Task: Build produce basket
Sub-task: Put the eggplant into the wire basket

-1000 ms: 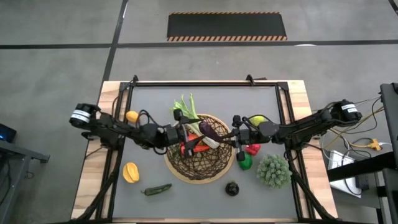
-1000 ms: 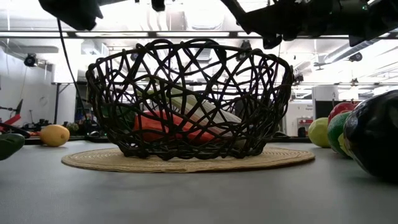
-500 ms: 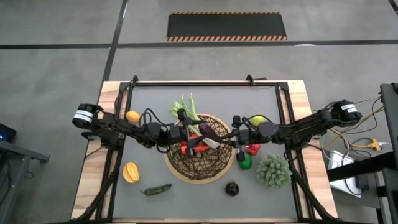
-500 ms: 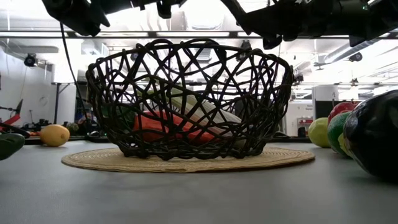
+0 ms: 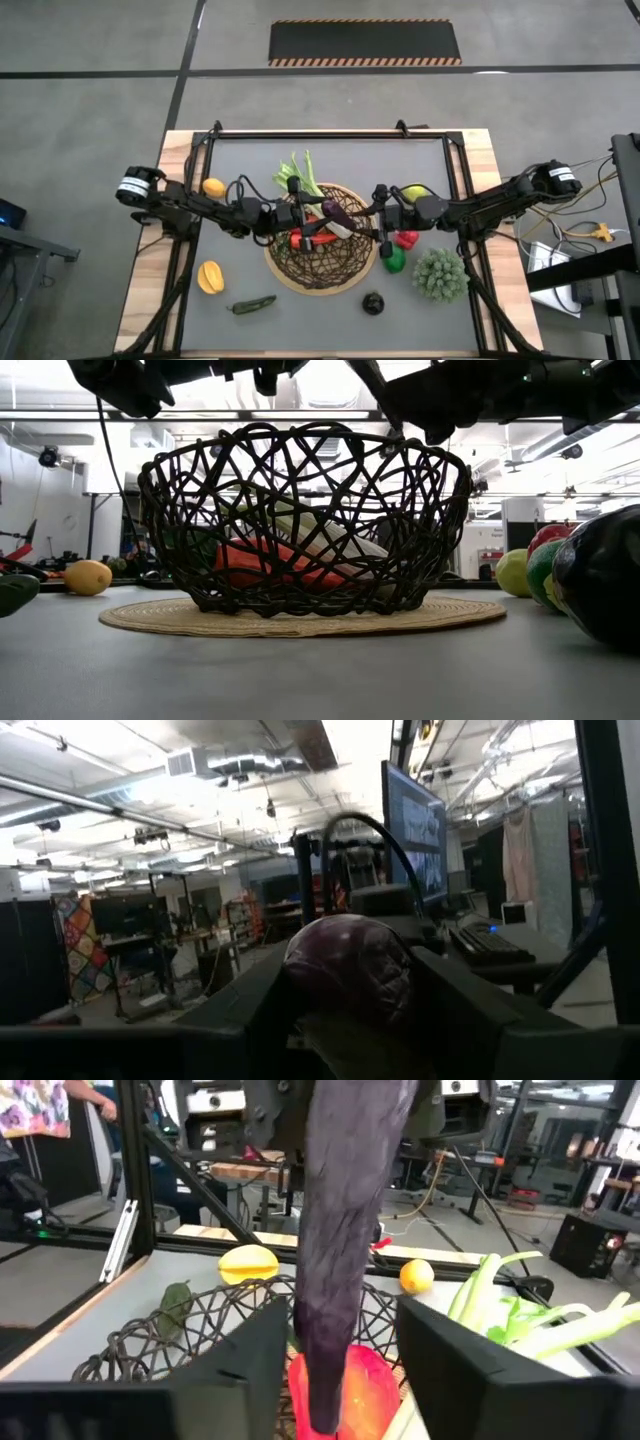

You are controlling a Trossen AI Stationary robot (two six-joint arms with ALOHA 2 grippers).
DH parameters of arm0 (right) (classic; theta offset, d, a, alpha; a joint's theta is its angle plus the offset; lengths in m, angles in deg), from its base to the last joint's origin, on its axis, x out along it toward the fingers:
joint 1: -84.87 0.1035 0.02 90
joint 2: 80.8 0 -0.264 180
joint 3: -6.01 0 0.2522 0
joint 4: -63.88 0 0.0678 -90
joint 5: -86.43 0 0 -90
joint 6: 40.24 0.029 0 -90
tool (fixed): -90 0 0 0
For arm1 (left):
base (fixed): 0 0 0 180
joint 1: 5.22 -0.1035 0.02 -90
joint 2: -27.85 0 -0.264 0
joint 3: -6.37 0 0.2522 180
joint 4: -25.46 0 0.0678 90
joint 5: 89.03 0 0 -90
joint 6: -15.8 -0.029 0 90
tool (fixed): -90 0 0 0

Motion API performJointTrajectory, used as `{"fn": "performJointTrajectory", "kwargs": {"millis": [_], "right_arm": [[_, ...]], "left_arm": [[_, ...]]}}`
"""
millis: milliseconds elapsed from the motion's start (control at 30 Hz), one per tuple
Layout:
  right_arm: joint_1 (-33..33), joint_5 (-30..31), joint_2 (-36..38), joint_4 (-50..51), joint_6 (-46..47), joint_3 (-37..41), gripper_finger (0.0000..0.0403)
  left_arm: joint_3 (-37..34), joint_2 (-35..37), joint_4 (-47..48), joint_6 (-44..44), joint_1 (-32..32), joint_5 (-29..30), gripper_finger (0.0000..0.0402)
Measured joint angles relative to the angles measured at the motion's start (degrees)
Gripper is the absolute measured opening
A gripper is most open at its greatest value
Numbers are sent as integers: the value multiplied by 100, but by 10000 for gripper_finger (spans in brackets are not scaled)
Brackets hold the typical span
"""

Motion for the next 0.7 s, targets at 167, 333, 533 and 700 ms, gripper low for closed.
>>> {"fn": "performJointTrajectory", "kwargs": {"millis": [167,333,533,700], "right_arm": [[0,7,62,56,149,-2,239],[0,98,306,438,253,0,279],[0,108,813,1357,559,-68,299],[0,108,1286,1999,723,-87,291]], "left_arm": [[0,32,212,139,8,15,164],[-1,162,751,180,39,209,164],[7,564,1835,636,39,345,164],[11,924,2775,1045,52,368,163]]}}
